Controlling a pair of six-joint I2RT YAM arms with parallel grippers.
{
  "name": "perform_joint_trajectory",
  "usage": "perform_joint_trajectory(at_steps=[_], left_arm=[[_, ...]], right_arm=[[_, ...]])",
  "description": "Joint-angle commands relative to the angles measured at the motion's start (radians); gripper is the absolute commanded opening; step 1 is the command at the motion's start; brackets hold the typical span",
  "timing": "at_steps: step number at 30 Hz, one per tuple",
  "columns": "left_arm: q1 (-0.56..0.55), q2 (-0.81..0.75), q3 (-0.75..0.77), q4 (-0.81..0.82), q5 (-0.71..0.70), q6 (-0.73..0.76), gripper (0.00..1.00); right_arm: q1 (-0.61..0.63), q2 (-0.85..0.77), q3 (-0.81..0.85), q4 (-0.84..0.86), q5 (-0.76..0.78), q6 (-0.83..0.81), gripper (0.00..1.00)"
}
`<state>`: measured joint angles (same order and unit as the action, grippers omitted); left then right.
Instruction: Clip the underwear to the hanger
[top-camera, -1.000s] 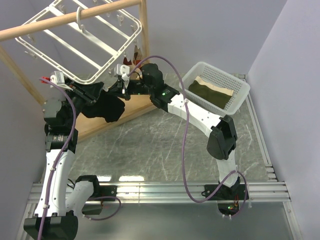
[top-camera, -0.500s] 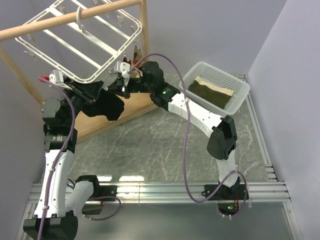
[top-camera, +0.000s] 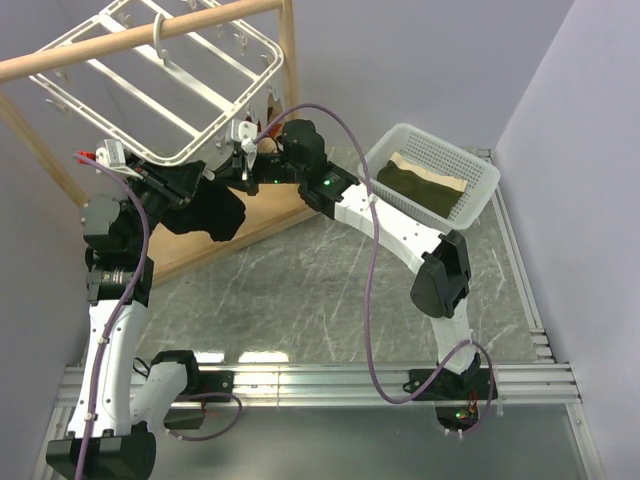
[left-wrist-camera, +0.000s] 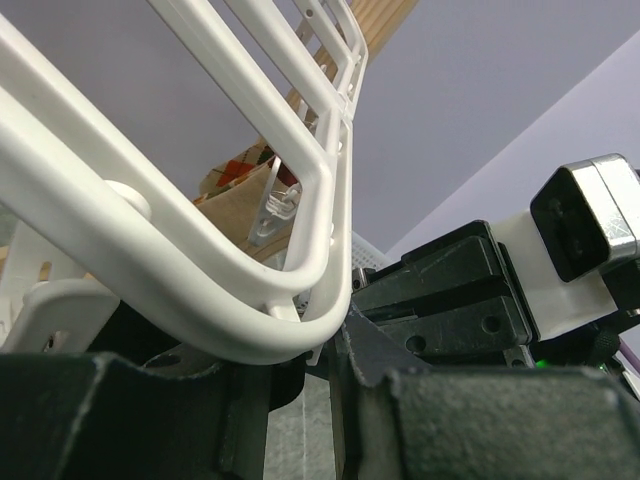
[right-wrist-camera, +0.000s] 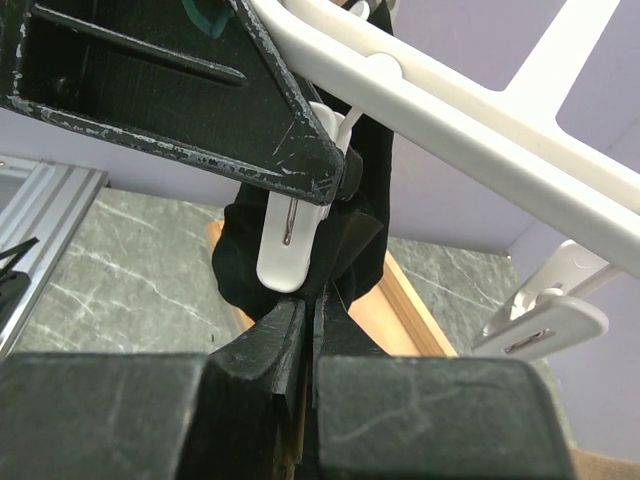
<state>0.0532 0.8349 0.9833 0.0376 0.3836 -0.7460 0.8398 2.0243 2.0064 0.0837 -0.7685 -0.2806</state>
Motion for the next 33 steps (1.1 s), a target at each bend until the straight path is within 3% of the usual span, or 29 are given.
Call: perform_joint_trajectory(at_steps=[1, 26, 33], left_arm=[[0.004, 0.006, 0.038, 0.005, -0.041, 0.011, 0.27], [0.005, 0.004, 0.054, 0.018, -0.054, 0.008, 0.50], [0.005, -0.022, 0.054, 0.019, -0.019, 0.023, 0.82]], right_arm=[[0.013, -0.002, 0.068, 0.053, -0.017, 0.014, 0.00], [0.018, -0.003, 0.058, 0.039, -0.006, 0.024, 0.00], [0.015, -0.003, 0.049, 0.037, 0.009, 0.029, 0.00]])
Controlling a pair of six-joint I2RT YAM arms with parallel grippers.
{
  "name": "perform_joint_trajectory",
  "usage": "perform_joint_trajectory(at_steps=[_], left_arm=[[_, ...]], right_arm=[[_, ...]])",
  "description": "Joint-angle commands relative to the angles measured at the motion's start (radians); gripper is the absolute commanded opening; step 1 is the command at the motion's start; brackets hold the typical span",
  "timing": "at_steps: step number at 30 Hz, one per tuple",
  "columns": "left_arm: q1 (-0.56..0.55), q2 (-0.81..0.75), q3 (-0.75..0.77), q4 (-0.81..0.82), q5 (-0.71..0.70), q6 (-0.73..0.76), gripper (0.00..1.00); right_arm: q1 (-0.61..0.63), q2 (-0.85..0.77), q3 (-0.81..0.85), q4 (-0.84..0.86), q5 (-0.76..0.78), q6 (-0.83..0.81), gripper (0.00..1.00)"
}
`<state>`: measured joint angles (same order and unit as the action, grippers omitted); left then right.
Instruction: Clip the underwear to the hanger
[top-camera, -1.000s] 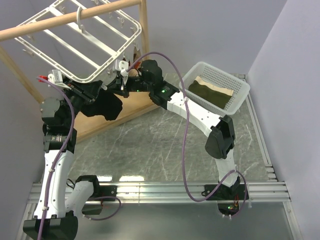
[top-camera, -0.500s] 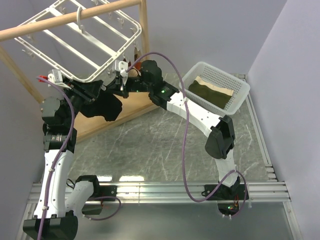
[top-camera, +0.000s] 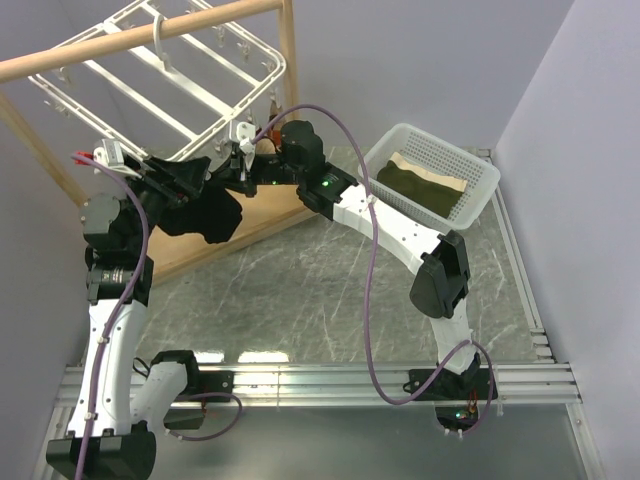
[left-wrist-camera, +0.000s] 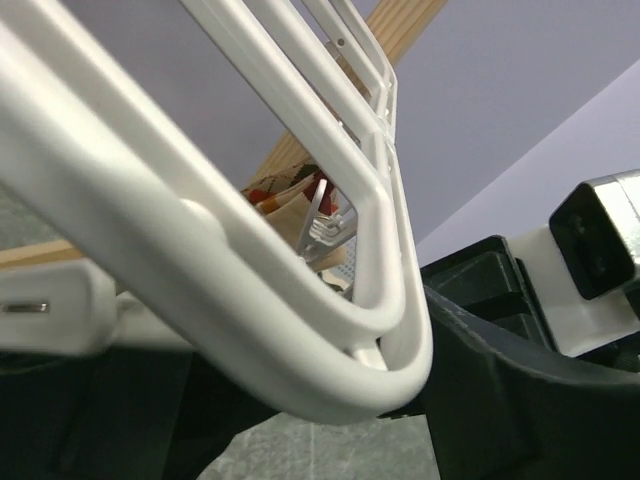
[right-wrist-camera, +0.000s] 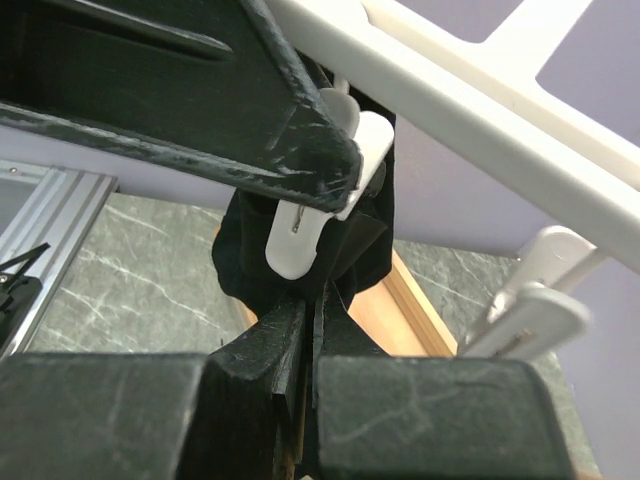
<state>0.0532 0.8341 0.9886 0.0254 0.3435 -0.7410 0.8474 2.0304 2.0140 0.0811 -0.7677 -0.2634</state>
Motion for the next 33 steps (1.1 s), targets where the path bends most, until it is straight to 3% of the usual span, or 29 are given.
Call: perform_joint_trajectory(at_steps=[1, 4, 10, 17, 20, 26, 33], left_arm=[[0.005, -0.027, 0.047, 0.027, 0.028, 0.020, 0.90], [0.005, -0.053, 0.044, -0.002, 0.028, 0.038, 0.96], [0.004, -0.145, -0.007, -0.108, 0.071, 0.089, 0.98], [0.004, -0.211, -0.004, -0.376, 0.144, 0.262, 0.99], [0.005, -0.217, 0.013, -0.522, 0.146, 0.349, 0.99], [0.005, -0.213, 0.041, -0.711, 0.130, 0.517, 1.00], [0.004, -0.165, 0.087, -0.855, 0.088, 0.578, 0.99]], right_arm=[[0.008, -0.010, 0.040, 0.040, 0.013, 0.016, 0.00], [0.002, -0.007, 0.032, 0.045, 0.024, 0.029, 0.00], [-0.019, -0.010, 0.009, 0.063, 0.064, 0.091, 0.00], [-0.053, -0.030, -0.035, 0.088, 0.111, 0.220, 0.00], [-0.067, -0.052, -0.083, 0.100, 0.151, 0.301, 0.08], [-0.074, -0.157, -0.230, 0.072, 0.197, 0.375, 0.38], [-0.077, -0.327, -0.427, 0.042, 0.263, 0.403, 0.64]])
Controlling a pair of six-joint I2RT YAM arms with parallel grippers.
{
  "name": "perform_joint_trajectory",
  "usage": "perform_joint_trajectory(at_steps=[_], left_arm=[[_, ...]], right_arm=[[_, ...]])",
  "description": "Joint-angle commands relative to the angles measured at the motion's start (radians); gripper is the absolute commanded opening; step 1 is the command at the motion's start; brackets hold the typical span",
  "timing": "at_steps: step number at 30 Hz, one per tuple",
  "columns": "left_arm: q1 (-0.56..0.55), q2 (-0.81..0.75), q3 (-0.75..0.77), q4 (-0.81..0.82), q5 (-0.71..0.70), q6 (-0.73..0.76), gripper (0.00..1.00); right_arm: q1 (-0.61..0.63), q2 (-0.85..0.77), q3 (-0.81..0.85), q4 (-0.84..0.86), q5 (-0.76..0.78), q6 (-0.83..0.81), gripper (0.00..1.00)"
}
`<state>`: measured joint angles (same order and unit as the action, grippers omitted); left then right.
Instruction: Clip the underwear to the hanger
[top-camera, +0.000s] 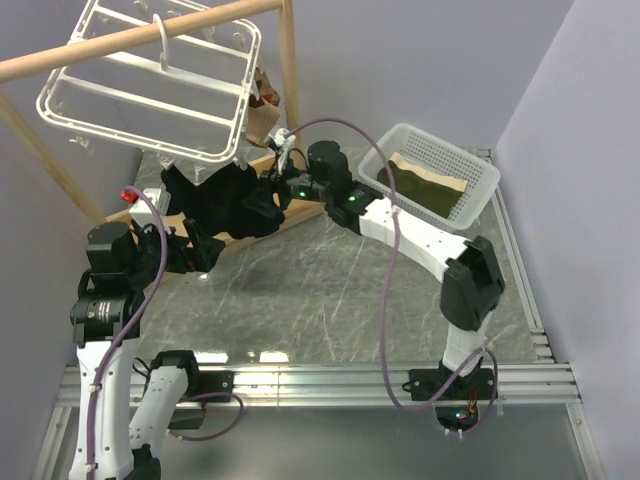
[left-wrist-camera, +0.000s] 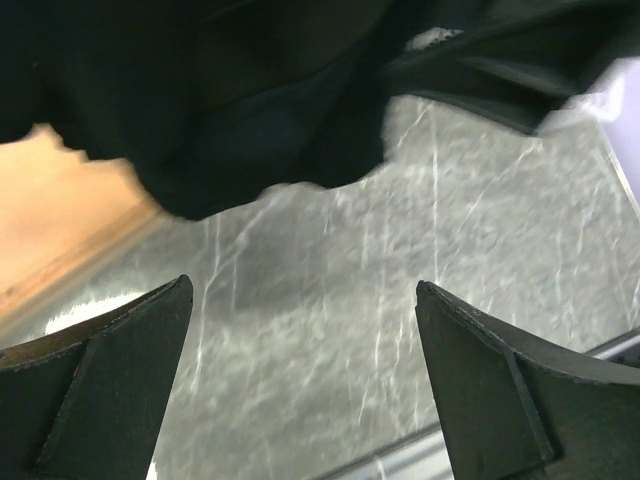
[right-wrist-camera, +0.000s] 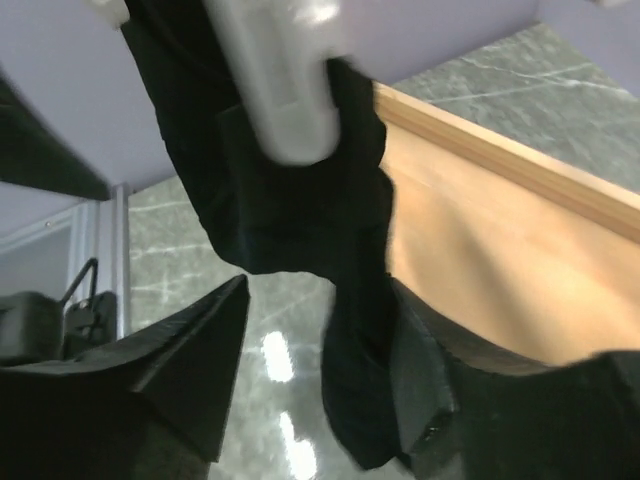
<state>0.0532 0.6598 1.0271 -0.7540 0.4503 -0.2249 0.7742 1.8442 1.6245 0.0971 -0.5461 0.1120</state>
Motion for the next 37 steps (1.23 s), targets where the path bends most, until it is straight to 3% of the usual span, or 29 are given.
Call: perform_joint_trajectory(at_steps=[1, 3, 10, 20, 29, 37], left_arm=[[0.005, 0.009, 0.059, -0.087, -0.022, 0.067, 0.99], [0.005, 0.011, 0.067, -0.105, -0.036, 0.062, 0.99], [0.005, 0.032, 0.103, -0.126, -0.054, 0.179, 0.99], [0.005, 0.072, 0.096, -0.081, -0.157, 0.246, 0.99], [0.005, 0.067, 0.073, -0.047, -0.205, 0.277, 0.99], [0.004, 0.080, 0.094, -0.038, -0.147, 0.271, 0.99]], right_arm=[[-0.007, -0.167, -0.061, 0.007, 0.049, 0.028, 0.68], [-0.009, -0.249, -0.130, -0.011, 0.075, 0.023, 0.75], [-0.071, -0.546, -0.376, -0.112, 0.144, -0.024, 0.80], [-0.337, -0.995, -0.747, -0.177, 0.132, -0.057, 0.85], [-0.568, -1.301, -0.989, -0.241, 0.060, -0.018, 0.96], [-0.661, -1.445, -1.043, -0.292, 0.064, -0.038, 0.98]])
